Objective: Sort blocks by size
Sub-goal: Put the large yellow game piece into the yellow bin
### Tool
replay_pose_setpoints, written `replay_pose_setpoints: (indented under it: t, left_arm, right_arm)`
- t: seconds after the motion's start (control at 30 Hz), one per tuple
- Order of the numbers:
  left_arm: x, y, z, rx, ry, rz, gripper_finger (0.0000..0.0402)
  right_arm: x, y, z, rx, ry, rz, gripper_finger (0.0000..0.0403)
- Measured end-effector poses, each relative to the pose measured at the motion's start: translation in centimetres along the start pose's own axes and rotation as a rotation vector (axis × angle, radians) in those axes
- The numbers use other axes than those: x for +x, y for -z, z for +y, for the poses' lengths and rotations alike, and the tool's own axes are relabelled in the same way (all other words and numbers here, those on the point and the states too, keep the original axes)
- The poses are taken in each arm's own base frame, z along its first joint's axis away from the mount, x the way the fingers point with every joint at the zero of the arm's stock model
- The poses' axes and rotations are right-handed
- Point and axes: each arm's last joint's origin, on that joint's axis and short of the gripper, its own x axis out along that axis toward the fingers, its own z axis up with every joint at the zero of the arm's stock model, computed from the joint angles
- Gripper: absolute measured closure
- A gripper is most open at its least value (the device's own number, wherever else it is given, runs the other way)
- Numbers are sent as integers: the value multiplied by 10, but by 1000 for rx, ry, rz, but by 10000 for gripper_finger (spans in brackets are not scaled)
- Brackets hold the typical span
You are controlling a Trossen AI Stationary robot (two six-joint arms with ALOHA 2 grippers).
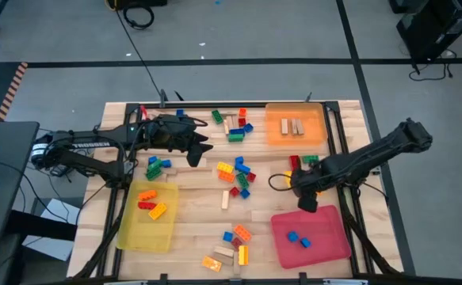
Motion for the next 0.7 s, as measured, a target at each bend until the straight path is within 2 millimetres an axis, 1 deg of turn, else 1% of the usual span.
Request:
replay_pose_setpoints:
  t: [0.07, 0.2, 0.33, 0.43, 0.5, 0.6, 0.7]
  left_arm:
    - [0, -1, 0, 0, -5, -10, 188]
    - [0, -3, -1, -6, -11, -44, 188]
    - [2, -10, -4, -10, 17, -109, 188]
    - [8, -15, -7, 7, 50, -170, 188]
    - [13, -18, -9, 59, 81, -207, 188]
    - [24, -20, -15, 208, 120, -253, 188]
    - [36, -18, -25, 338, 113, -310, 188]
  right_arm:
    - [-14, -5, -1, 29, 12, -111, 235]
    - [-42, -16, -4, 111, 24, -404, 235]
    - [-66, -29, -10, 244, -17, -719, 235]
    - [-82, -42, -15, 349, -56, -918, 235]
    - [-92, -51, -18, 404, -92, -1027, 234]
    - [-103, -65, -22, 433, -128, -1156, 234]
    - [-107, -78, -24, 439, -128, -1251, 234]
